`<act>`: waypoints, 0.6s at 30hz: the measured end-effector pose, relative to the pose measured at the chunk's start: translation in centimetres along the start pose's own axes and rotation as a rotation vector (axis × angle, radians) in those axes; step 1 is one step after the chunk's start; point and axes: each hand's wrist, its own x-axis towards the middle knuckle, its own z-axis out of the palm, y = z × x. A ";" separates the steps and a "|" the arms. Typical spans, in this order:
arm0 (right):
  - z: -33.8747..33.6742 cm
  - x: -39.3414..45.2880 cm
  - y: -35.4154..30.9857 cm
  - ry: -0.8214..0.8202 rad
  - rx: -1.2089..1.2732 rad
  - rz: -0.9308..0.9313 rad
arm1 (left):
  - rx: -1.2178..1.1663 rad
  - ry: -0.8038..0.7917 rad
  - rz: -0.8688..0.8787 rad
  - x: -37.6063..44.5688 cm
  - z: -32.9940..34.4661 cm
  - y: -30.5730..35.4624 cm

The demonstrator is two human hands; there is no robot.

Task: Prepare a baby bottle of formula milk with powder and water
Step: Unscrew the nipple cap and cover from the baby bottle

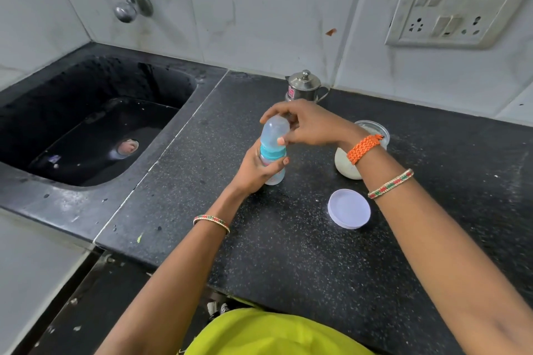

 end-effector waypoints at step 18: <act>8.4 -1.2 7.1 0.470 -0.358 0.435 | -0.027 0.084 -0.003 0.5 0.5 -2.0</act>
